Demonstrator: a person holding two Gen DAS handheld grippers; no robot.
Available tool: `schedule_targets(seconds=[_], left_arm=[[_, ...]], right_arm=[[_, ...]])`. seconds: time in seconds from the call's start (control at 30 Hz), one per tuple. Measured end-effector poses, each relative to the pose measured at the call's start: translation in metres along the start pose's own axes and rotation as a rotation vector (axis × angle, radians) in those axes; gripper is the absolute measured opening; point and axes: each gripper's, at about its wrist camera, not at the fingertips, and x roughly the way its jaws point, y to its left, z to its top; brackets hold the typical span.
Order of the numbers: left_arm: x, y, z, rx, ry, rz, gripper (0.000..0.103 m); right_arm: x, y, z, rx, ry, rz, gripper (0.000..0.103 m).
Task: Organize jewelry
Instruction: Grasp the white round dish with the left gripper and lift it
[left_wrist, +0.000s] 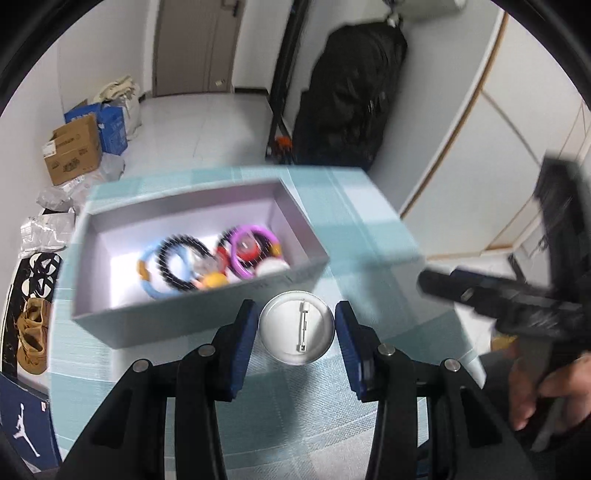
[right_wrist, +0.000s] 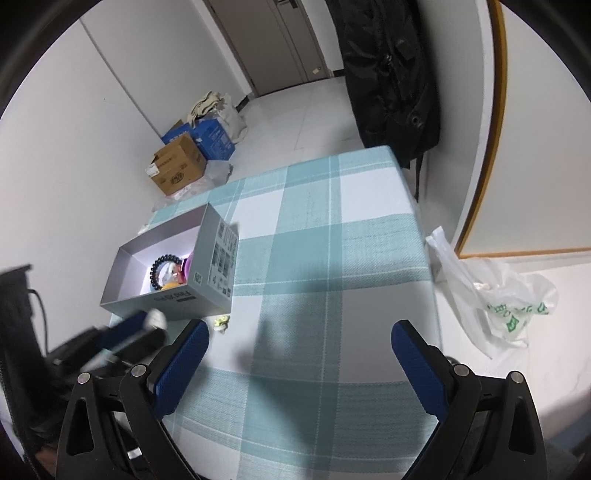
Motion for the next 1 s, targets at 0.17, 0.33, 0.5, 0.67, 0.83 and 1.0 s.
schedule_targets(seconds=[0.17,0.33,0.5,0.67,0.83,1.0], left_arm=[[-0.027,0.010,0.008,-0.022,-0.099,-0.060,0.038],[-0.039,0.031,0.012,-0.085,-0.140,-0.091,0.038],[-0.047,0.050,0.015,-0.141,-0.164,-0.107,0.038],[-0.051,0.061,0.016,-0.148,-0.172,-0.117,0.038],[-0.049,0.073,0.014,-0.184,-0.161,-0.114,0.038],[-0.049,0.080,0.016,-0.201,-0.158,-0.115,0.038]], right_arm=[[0.012,0.018,-0.003,-0.065,0.025,-0.001,0.099],[0.028,0.041,-0.008,-0.134,0.056,0.003,0.096],[0.043,0.062,-0.014,-0.200,0.089,0.020,0.086],[0.056,0.077,-0.017,-0.258,0.110,0.011,0.073],[0.069,0.087,-0.016,-0.278,0.121,-0.005,0.050],[0.075,0.098,-0.016,-0.323,0.108,-0.031,0.036]])
